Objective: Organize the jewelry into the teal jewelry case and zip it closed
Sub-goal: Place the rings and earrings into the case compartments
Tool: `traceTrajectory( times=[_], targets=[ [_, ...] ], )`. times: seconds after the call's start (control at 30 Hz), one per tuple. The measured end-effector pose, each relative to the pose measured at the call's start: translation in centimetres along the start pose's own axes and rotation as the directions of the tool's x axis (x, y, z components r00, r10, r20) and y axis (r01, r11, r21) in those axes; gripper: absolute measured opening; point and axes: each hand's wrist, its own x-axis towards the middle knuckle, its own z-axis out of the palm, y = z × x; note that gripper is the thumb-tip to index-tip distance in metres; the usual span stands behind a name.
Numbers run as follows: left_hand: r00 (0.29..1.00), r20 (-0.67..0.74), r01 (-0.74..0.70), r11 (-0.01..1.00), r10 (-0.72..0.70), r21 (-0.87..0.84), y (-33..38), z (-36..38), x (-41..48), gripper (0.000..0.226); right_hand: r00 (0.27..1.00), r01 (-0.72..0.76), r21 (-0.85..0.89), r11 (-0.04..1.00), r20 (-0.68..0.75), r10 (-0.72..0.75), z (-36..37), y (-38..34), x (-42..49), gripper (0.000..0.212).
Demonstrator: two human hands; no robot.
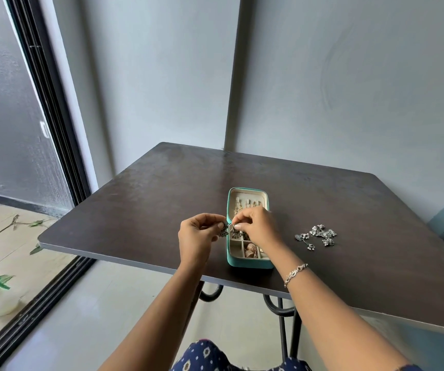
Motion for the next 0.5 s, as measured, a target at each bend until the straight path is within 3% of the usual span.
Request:
traceTrajectory(
  times=[0.5],
  targets=[
    [1.0, -0.001, 0.013, 1.0, -0.013, -0.01, -0.64, -0.24, 0.64, 0.025, 0.996, -0.082, -0.048, 0.995, 0.026, 0.084, 0.09, 0.34, 0.25, 0.013]
  ],
)
